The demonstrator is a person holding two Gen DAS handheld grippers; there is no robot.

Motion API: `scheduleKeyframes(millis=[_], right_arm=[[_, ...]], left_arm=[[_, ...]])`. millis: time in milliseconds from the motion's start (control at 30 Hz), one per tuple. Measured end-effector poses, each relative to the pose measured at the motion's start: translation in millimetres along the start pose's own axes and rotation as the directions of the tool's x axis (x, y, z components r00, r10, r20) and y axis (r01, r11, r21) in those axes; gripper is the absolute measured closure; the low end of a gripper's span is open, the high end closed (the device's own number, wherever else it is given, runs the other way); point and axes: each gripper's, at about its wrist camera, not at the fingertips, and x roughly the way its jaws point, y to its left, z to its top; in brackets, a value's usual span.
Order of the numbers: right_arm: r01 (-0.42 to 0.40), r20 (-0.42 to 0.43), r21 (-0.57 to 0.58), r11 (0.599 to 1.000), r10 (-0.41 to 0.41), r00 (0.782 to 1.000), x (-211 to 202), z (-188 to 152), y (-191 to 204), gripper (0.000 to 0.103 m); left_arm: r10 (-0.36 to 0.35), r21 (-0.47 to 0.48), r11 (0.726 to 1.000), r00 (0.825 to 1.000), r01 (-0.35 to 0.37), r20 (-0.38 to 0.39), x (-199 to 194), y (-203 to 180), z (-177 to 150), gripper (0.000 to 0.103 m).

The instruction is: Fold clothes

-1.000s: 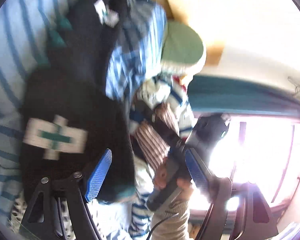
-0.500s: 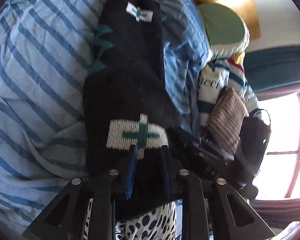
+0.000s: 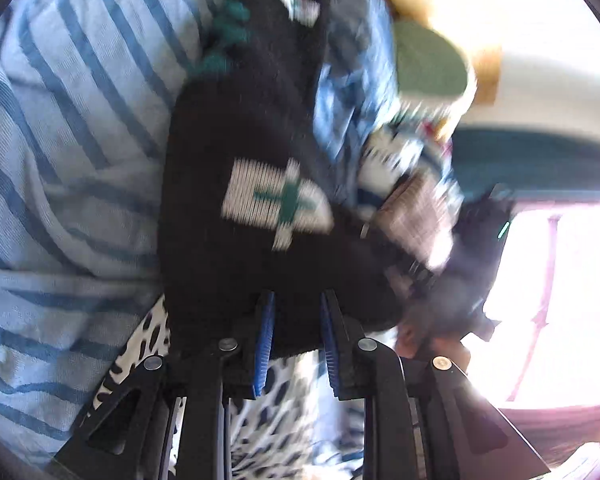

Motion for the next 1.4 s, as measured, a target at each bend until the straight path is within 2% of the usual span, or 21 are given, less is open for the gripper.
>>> scheduleKeyframes(millis=[33, 67, 100, 133, 233, 267, 333, 533, 633, 700, 767, 833, 933, 1000, 1033, 1067, 1167, 1267, 1300, 1333, 1400], right_arm=[[-0.021, 0.016, 0.005, 1.000, 0.021, 1.000, -6.9, 2.0, 1.9, 0.061], [-0.044, 0.031, 0.002, 0.999, 0.044, 0.999, -13.2, 3.2, 4.6, 0.061], [-0.056, 0.037, -0.006, 0.998, 0.056, 0.998, -16.9, 3.5, 6.7, 0.061], [-0.057, 0.041, -0.016, 0.998, 0.058, 0.997, -20.6, 3.5, 9.8, 0.061], [-0.026, 0.048, -0.007, 1.000, 0.027, 0.999, -24.9, -0.4, 11.1, 0.055], [-0.024, 0.046, 0.013, 1.000, 0.024, 0.999, -25.3, -2.5, 8.5, 0.045], [-0.053, 0.033, 0.095, 0.994, 0.050, 0.998, -25.0, -9.8, -5.3, 0.035], [-0.204, -0.008, 0.343, 0.917, 0.220, 0.976, -11.7, -36.5, -49.8, 0.025], [-0.230, -0.017, 0.389, 0.892, 0.256, 0.966, -3.5, -42.7, -56.7, 0.017], [-0.233, -0.023, 0.409, 0.883, 0.265, 0.964, 1.6, -45.5, -59.3, 0.017], [-0.282, 0.033, 0.398, 0.873, 0.293, 0.956, -12.0, -47.8, -58.2, 0.030], [-0.326, 0.069, 0.345, 0.880, 0.322, 0.944, -28.2, -49.0, -52.0, 0.028], [-0.342, -0.015, 0.312, 0.886, 0.364, 0.931, -26.8, -53.1, -40.7, 0.026], [-0.359, -0.047, 0.351, 0.865, 0.400, 0.916, -17.5, -55.6, -40.5, 0.045], [-0.384, -0.030, 0.379, 0.842, 0.426, 0.904, -14.7, -54.5, -43.7, 0.074], [-0.408, -0.013, 0.406, 0.818, 0.451, 0.892, -11.9, -53.4, -46.9, 0.078], [-0.383, 0.081, 0.273, 0.883, 0.375, 0.923, -42.2, -45.3, -36.7, 0.080], [-0.331, 0.080, 0.306, 0.893, 0.322, 0.943, -34.9, -48.1, -51.9, 0.080], [-0.306, 0.063, 0.337, 0.890, 0.303, 0.951, -23.8, -52.8, -59.5, 0.080], [-0.318, 0.048, 0.388, 0.865, 0.325, 0.944, -8.2, -60.1, -67.9, 0.076], [-0.353, 0.069, 0.466, 0.811, 0.365, 0.929, 5.2, -73.4, -81.7, 0.053]], left_arm=[[0.019, -0.022, 1.000, 1.000, -0.019, 0.002, -1.5, 4.6, 3.8, 0.078], [0.038, -0.045, 0.998, 0.999, -0.038, 0.003, -2.9, 9.3, 7.6, 0.063], [0.057, -0.067, 0.996, 0.998, -0.057, 0.004, -4.3, 13.9, 11.3, 0.035], [0.076, -0.090, 0.993, 0.997, -0.075, 0.005, -5.8, 18.5, 15.1, 0.025], [0.133, -0.157, 0.979, 0.991, -0.131, 0.004, -10.1, 32.5, 26.4, 0.024], [0.107, -0.200, 0.973, 0.993, -0.114, -0.043, -2.3, 41.5, 22.8, 0.024], [0.072, -0.252, 0.963, 0.992, -0.096, -0.103, 15.6, 52.6, 14.5, 0.024], [-0.038, -0.366, 0.931, 0.993, -0.005, -0.110, 31.4, 70.2, -5.2, 0.024], [-0.038, -0.381, 0.924, 0.994, -0.004, -0.103, 22.4, 73.5, -11.0, 0.024], [-0.008, -0.370, 0.929, 0.995, -0.028, -0.095, 17.1, 69.6, -14.4, 0.024], [0.010, -0.359, 0.932, 0.996, -0.041, -0.089, 14.2, 65.7, -15.0, 0.024], [0.024, -0.348, 0.936, 0.996, -0.052, -0.087, 11.8, 62.7, -15.0, 0.024], [0.000, -0.348, 0.937, 0.996, -0.032, -0.090, 12.6, 59.3, -14.9, 0.024], [0.001, -0.344, 0.938, 0.996, -0.032, -0.089, 12.9, 57.1, -14.2, 0.024], [0.007, -0.339, 0.940, 0.996, -0.036, -0.086, 11.3, 54.8, -14.4, 0.024], [0.008, -0.333, 0.942, 0.997, -0.035, -0.082, 8.9, 52.1, -15.1, 0.024], [0.001, -0.316, 0.948, 0.996, -0.030, -0.091, 7.9, 44.8, -15.7, 0.024], [0.004, -0.311, 0.950, 0.994, -0.038, -0.108, 12.8, 42.5, -16.8, 0.024], [0.006, -0.311, 0.949, 0.993, -0.042, -0.116, 16.1, 43.0, -17.6, 0.024], [0.007, -0.315, 0.948, 0.991, -0.049, -0.132, 20.4, 44.5, -19.6, 0.024], [0.015, -0.315, 0.947, 0.989, -0.062, -0.149, 27.6, 44.8, -21.4, 0.024]])
